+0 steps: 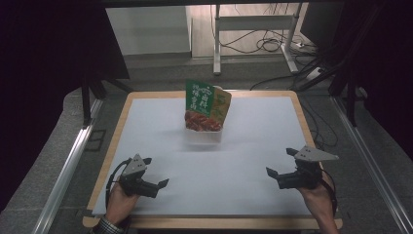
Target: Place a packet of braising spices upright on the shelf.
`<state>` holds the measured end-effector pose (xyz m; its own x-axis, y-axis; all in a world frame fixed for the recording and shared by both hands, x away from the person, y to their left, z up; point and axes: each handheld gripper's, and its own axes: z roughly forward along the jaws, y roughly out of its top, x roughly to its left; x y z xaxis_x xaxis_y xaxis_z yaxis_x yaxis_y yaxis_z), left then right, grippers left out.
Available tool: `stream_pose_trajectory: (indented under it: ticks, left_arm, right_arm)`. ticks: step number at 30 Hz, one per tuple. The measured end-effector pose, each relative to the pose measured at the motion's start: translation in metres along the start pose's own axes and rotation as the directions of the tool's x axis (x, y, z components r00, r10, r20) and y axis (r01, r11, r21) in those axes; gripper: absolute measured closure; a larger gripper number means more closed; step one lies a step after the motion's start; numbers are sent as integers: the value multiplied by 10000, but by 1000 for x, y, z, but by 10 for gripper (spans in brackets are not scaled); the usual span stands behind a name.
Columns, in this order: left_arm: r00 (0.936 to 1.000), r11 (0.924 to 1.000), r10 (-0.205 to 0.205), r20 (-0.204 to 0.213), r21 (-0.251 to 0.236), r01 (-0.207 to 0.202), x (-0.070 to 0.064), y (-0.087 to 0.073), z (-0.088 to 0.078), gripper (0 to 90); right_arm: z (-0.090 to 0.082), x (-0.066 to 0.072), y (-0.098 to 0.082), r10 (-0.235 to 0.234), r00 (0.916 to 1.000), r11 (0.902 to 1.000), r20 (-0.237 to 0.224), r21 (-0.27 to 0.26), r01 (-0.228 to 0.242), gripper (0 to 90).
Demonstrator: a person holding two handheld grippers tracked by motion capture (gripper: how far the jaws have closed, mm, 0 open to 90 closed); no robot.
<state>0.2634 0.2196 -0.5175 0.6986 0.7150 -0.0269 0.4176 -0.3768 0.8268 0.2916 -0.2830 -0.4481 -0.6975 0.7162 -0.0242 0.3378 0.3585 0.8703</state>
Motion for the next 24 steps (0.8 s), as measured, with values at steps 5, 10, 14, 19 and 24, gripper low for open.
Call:
stream_pose_trajectory:
  ticks: [5, 10, 14, 19, 24]
  left_arm:
    - [10000, 10000, -12, 8, -4, 12, 0, 0, 0, 0]
    - [10000, 10000, 4, 11, 2, -4, 0, 0, 0, 0]
    - [10000, 10000, 12, 30, 40, -12, 0, 0, 0, 0]
    - [10000, 10000, 36, 7, 77, -36, 0, 0, 1, 0]
    - [10000, 9999, 36, 17, 104, -37, 0, 0, 1, 0]
  right_arm:
    - [-1, -3, -8, 190, 9998, 9997, -2, 153, -190, 0]
    - [-2, -5, -17, 294, 9995, 9990, 114, 331, -298, 0]
    - [-1, -8, -26, 486, 9987, 9976, 125, 497, -492, 0]
    - [1, -13, -35, 761, 9970, 9940, 105, 779, -767, 0]
    - [1, -14, -36, 931, 9956, 9928, 43, 757, -932, 0]
